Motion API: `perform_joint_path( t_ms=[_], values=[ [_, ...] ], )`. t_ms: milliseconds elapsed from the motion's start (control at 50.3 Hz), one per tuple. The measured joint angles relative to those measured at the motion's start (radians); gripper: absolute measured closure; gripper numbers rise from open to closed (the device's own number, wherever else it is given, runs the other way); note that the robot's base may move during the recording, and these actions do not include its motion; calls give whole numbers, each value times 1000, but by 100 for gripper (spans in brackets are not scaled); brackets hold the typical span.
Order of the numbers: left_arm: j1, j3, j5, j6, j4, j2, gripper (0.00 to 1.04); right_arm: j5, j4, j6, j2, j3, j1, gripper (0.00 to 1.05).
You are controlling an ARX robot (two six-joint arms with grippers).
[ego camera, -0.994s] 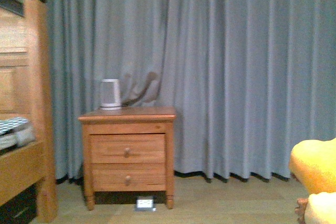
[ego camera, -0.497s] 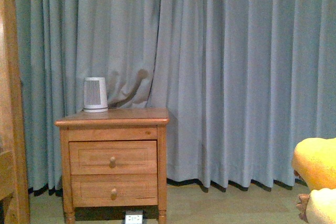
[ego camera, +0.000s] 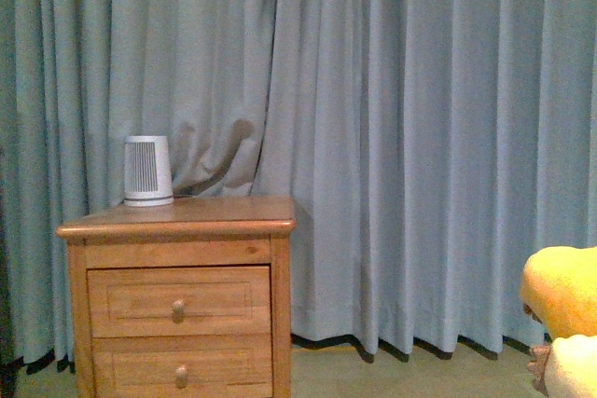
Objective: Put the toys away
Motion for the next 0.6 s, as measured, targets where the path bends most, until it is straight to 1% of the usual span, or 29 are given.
perform_joint_path(
  t_ms=[597],
  values=[
    [0,0,0,0,0,0,6,0,0,0,0,0,0,83]
  ],
)
